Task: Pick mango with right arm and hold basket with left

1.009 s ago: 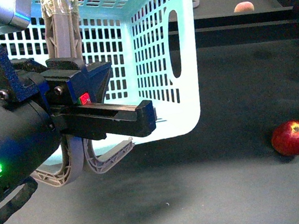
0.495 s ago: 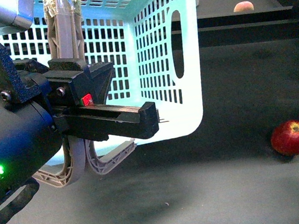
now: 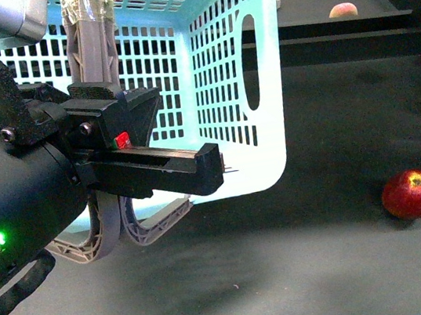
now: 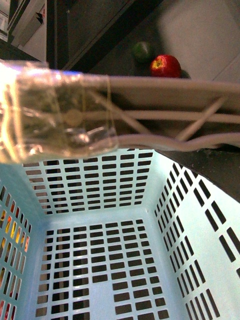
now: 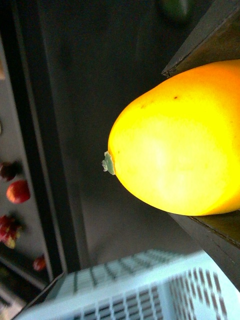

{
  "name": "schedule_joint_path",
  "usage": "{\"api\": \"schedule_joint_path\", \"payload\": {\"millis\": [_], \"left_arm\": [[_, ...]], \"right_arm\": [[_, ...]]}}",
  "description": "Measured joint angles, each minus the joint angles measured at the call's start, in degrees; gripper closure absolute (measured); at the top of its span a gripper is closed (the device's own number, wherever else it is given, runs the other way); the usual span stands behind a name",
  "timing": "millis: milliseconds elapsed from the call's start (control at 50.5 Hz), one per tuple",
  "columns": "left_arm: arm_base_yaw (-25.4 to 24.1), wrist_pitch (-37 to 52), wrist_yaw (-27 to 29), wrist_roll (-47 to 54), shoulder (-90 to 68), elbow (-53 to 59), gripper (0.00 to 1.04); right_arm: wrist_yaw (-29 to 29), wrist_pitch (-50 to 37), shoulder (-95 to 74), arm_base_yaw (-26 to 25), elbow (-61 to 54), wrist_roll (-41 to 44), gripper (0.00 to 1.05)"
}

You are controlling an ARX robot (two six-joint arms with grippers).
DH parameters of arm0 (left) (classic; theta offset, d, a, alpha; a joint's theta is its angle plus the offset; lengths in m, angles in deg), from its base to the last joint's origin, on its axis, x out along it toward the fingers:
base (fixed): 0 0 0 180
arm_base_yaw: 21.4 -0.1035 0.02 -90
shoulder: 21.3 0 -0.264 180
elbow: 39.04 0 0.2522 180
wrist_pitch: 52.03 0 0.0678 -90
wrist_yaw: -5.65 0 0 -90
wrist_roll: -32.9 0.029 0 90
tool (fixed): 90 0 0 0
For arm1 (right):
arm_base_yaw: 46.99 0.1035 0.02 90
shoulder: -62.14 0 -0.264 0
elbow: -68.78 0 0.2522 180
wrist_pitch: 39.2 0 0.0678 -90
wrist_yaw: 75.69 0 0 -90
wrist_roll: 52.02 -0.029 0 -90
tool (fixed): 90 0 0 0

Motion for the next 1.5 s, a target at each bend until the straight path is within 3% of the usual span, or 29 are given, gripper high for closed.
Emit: {"api": "schedule_joint_path", "payload": {"millis": [218,356,475,692,969,1503], "left_arm": [[0.0,0.0,0.1,0.0,0.0,0.0,0.99],[0.0,0.0,0.1,0.0,0.0,0.0,0.99],[0.0,0.0,0.0,0.0,0.0,0.0,0.99],[0.0,0.0,0.1,0.0,0.0,0.0,0.99],[0.0,0.0,0.1,0.0,0.0,0.0,0.99],[0.0,0.0,0.0,0.0,0.0,0.0,0.99]], "right_arm": [[10.8,0.6,4.5,16.5,2.2,-7.2,0.39],[15.3,-3.5,1.2,24.4,2.9,-10.4,0.39],[18.4,-7.1,-3.1,28.0,4.8,-13.2,0.39],[20.6,-11.7,-9.4,30.1,6.7,-14.6,0.4],[21.7,-16.1,-17.7,29.0,9.4,-16.4,0.4],[22.0,-16.3,-26.6,29.3,17.8,-17.1,0.4]]}}
